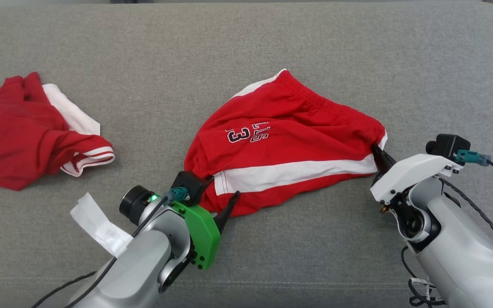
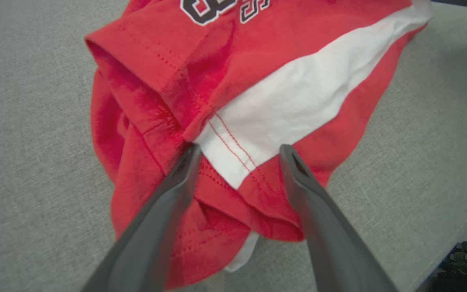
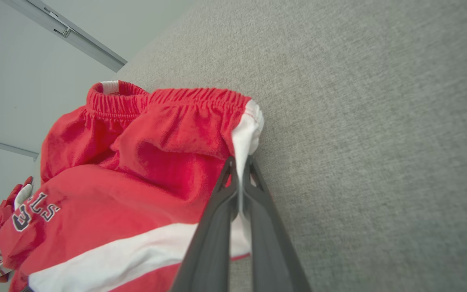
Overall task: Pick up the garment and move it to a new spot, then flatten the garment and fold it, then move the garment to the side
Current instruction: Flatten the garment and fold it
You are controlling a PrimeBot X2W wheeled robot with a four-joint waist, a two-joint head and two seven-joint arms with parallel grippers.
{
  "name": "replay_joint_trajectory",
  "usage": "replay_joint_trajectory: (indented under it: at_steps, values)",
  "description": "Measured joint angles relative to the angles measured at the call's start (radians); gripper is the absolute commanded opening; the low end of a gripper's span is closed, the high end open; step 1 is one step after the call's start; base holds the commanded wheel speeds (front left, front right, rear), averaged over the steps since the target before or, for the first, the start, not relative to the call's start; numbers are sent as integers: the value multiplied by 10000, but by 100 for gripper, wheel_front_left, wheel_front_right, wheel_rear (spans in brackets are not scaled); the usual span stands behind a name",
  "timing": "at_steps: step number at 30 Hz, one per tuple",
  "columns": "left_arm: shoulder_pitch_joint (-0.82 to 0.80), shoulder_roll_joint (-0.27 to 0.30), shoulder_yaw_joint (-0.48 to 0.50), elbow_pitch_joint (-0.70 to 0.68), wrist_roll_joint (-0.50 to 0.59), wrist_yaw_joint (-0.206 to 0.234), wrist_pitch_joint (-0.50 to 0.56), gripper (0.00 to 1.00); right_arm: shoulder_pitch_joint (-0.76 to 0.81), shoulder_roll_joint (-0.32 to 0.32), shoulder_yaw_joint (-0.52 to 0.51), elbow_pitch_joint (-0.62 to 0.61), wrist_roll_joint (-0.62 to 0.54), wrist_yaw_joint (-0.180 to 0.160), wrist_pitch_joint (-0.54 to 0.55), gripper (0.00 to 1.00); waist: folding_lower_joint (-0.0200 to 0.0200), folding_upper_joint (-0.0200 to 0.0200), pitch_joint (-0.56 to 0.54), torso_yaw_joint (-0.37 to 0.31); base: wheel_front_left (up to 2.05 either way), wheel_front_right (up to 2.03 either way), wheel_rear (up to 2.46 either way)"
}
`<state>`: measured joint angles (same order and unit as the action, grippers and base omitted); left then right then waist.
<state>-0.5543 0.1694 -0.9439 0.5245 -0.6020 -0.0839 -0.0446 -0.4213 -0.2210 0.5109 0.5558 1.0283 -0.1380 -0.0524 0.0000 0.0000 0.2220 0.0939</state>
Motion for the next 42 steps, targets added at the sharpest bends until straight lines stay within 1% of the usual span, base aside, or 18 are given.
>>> replay_joint_trajectory:
  at_steps: [11,14,22,23,25,30,31,32,33,34,35,36,37,42]
  values:
    - [15,-257,102,-50,-353,-42,84,100,23,12,79,2,-27,0,2,0,0,0,-45,234,0,0,0]
    - [21,-295,104,-90,-612,-54,98,100,22,12,90,2,-79,0,4,0,0,0,-56,251,0,0,0]
    - [26,-337,146,-174,-679,-100,100,100,22,17,119,17,-92,0,2,0,0,0,-82,207,0,0,0]
    - [26,-337,173,-178,-709,-100,100,99,22,19,119,17,-92,0,2,0,0,0,-84,200,0,0,0]
    - [25,-334,238,-178,-729,-100,98,85,22,19,121,21,-92,0,2,0,0,0,-87,186,0,0,0]
    - [25,-326,301,-178,-729,-100,98,62,23,19,128,38,-96,0,2,0,0,0,-106,165,0,0,0]
    - [25,-324,311,-178,-729,-100,98,52,23,21,132,44,-104,0,2,0,0,0,-113,160,0,0,0]
    - [25,-320,316,-178,-731,-100,98,47,23,21,138,48,-104,0,2,0,0,0,-121,157,0,0,0]
    - [25,-318,318,-178,-731,-100,98,45,23,21,140,54,-104,0,2,0,0,0,-129,155,0,0,0]
    - [25,-316,318,-178,-731,-100,98,35,24,21,144,59,-104,0,2,0,0,0,-138,155,0,0,0]
    - [25,-316,320,-178,-732,-100,98,35,25,23,153,65,-104,0,2,0,0,0,-147,155,0,0,0]
    - [25,-316,320,-182,-750,-100,98,24,27,25,163,69,-104,0,2,0,0,0,-156,156,0,0,0]
    - [25,-318,320,-184,-790,-100,98,0,31,27,169,82,-105,2,0,0,0,0,-169,157,0,0,0]
    - [31,-299,359,-336,-928,-128,276,0,65,31,167,102,-104,54,-6,0,0,0,-239,178,0,0,0]
